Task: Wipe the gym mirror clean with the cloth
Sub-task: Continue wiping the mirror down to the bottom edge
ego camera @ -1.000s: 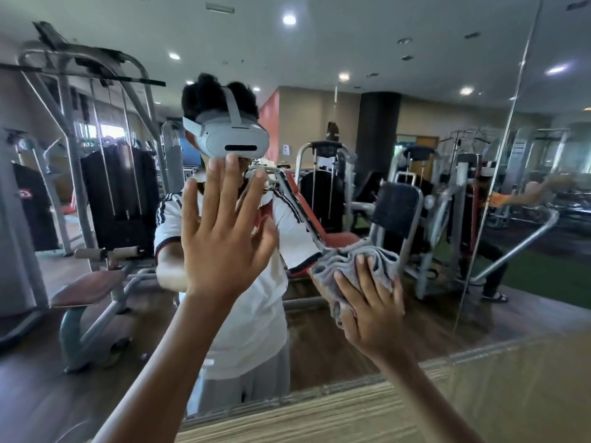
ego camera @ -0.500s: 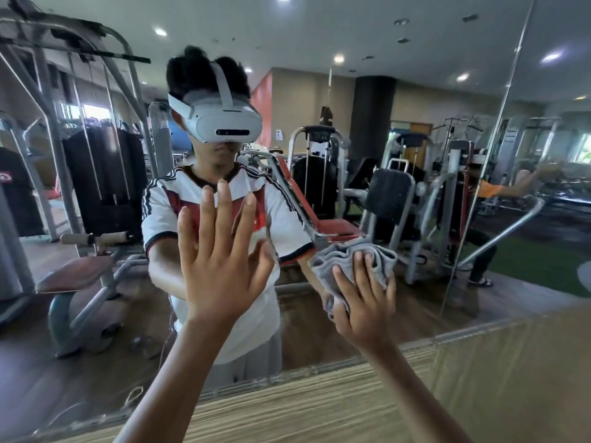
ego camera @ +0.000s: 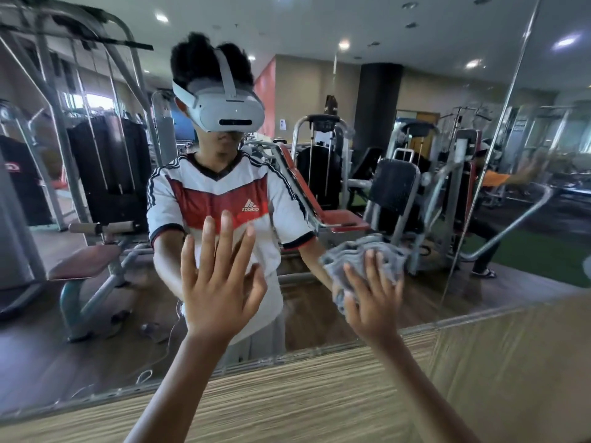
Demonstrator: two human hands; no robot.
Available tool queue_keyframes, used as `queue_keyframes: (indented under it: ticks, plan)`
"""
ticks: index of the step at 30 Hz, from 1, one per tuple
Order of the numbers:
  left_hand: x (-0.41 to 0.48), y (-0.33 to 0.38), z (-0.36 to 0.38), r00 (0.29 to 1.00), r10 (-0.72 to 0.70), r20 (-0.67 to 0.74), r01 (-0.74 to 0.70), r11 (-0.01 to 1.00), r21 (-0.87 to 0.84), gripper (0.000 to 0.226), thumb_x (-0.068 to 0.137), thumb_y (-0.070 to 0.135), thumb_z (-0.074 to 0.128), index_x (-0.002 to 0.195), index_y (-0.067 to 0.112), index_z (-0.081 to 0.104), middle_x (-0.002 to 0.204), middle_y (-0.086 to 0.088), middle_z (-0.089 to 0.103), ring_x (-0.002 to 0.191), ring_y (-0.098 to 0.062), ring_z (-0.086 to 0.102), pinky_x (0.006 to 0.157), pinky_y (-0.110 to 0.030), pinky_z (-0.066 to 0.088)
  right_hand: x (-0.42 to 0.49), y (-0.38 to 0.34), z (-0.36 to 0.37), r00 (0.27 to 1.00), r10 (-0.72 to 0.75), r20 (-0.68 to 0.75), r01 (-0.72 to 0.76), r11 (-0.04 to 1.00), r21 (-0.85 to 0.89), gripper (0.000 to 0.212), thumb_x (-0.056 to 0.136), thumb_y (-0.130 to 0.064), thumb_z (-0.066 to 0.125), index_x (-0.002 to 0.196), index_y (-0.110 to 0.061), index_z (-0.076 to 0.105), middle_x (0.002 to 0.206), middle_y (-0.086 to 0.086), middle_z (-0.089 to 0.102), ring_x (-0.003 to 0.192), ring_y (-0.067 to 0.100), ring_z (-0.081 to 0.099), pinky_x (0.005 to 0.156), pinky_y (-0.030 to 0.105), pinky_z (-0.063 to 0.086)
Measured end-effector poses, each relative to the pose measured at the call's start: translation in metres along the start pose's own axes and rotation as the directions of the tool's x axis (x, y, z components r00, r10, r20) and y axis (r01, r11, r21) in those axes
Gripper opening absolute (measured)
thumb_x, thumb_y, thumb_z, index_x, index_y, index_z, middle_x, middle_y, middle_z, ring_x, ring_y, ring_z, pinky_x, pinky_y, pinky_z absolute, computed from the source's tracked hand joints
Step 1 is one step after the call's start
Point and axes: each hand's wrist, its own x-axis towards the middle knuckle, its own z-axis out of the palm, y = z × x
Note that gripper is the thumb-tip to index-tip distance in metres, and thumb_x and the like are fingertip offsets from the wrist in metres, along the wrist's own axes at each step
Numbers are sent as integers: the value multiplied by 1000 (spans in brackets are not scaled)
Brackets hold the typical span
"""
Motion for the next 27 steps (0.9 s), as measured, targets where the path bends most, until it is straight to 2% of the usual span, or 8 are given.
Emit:
queue_keyframes:
  ticks: [6,10,14,17,20,22,25,27]
  plan:
    - [-8,-1,2,1000,-13,-6,13,1000,-8,64,95,35,55,154,15,39,160,-19,31,151,-35,24,121,-56,19,78,-19,-9,877,459,-142,-449,888,98,55,104,-33,30,154,-11,28,160,17,24,150,32,19,121,54,12]
    - [-11,-2,2,1000,-3,-13,3,1000,-31,61,95,35,52,152,14,42,158,-20,34,150,-36,26,120,-56,21,33,-54,1,987,156,-26,-154,984,85,54,106,-37,25,156,-19,20,164,11,14,152,29,14,120,55,12]
    - [-11,-3,3,1000,9,-17,-9,1000,-17,59,95,34,52,149,11,46,158,-20,35,150,-37,27,120,-57,22,-46,-9,6,990,-132,60,131,991,17,53,105,-36,23,158,-32,19,166,2,13,152,22,17,104,56,34]
    - [-9,-1,2,1000,-5,-17,4,1000,-26,61,94,33,55,150,12,44,158,-21,34,150,-38,27,120,-58,22,-23,25,-1,973,230,-38,-228,973,44,51,105,-33,27,155,-22,30,165,7,16,151,29,18,103,69,35]
    - [-11,-1,3,1000,-24,-6,24,1000,-12,64,94,34,55,153,14,41,159,-19,32,151,-36,25,119,-57,23,30,10,-3,816,566,-115,-553,823,127,55,107,-37,24,153,-8,31,159,23,25,148,37,21,112,68,23]
    - [-13,-2,3,1000,-26,-8,26,1000,-12,63,95,36,52,153,14,41,158,-20,34,151,-35,25,119,-57,24,31,-21,1,856,507,-102,-494,860,131,55,107,-39,23,154,-11,27,159,23,23,149,37,20,117,62,17]
    - [-15,-3,4,1000,-25,-8,25,1000,-9,62,97,39,50,153,15,41,158,-20,34,151,-35,24,120,-56,22,-33,-51,9,986,160,40,-163,982,96,51,107,-37,25,156,-22,24,165,11,11,152,30,14,117,55,18]
    - [-16,-3,4,1000,-15,-9,15,1000,-3,63,96,38,50,154,15,39,158,-20,34,151,-35,23,120,-55,20,-81,-33,11,989,-51,137,43,997,60,52,107,-38,23,158,-32,17,167,3,7,153,25,11,114,52,23]
